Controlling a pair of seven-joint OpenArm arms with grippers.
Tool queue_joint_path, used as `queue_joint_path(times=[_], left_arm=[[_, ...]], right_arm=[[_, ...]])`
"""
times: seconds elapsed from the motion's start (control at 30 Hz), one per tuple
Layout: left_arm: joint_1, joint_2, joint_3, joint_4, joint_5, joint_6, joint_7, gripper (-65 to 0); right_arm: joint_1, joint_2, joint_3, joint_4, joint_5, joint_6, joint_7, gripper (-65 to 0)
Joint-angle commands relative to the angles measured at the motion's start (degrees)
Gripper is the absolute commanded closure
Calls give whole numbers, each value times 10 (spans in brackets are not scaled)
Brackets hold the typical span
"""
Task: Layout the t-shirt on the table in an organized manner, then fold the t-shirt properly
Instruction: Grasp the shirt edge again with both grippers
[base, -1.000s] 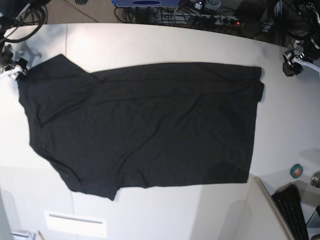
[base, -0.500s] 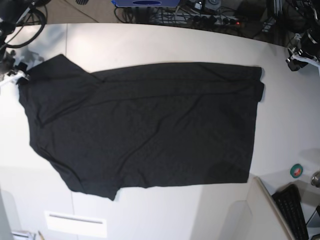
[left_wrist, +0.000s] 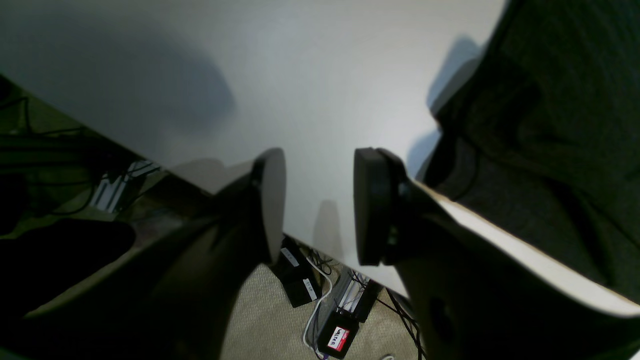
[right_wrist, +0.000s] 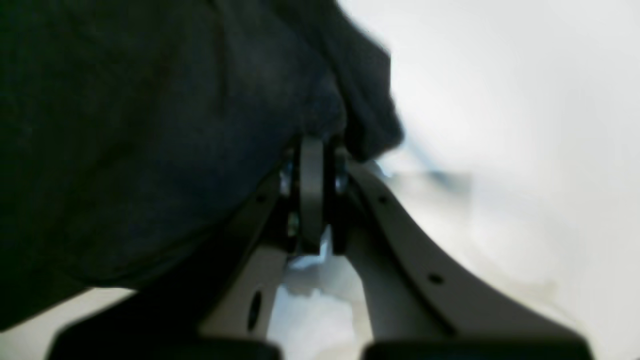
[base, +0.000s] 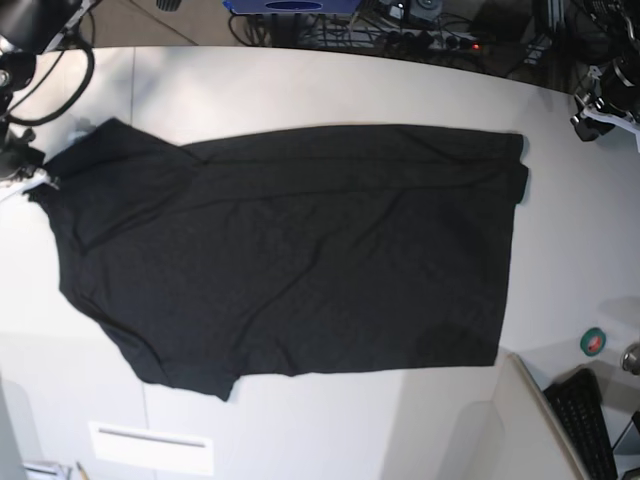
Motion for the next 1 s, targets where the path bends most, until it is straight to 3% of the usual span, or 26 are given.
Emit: queue_joint_path(times=[0.0, 0.2, 0.33, 0.57, 0.7, 0.87, 0.93, 0.97], left_arm=[[-1, -11, -3, 10, -6, -1, -10, -214], [0, -11, 27, 10, -6, 0, -11, -214], [0, -11, 35, 10, -6, 0, -11, -214], [-2, -11, 35, 10, -1, 0, -11, -214], [-5, -8, 57, 13, 56, 0, -12, -214], [1, 1, 70, 15, 59, -1, -12, -219], [2, 9, 70, 15, 59, -10, -13, -222], [2, 12, 67, 15, 59, -31, -13, -222]], right_arm=[[26, 11, 1, 15, 9, 3, -4, 0], [121, 11, -19, 1, 8, -3, -61, 0], [159, 10, -61, -24, 11, -64, -59, 0], [227, 2, -90, -120, 9, -68, -6, 0], [255, 4, -105, -178, 9, -68, 42, 0], [254, 4, -103, -170, 11, -67, 65, 0], [234, 3, -102, -130, 12, -65, 50, -203], [219, 0, -102, -95, 13, -64, 47, -306]])
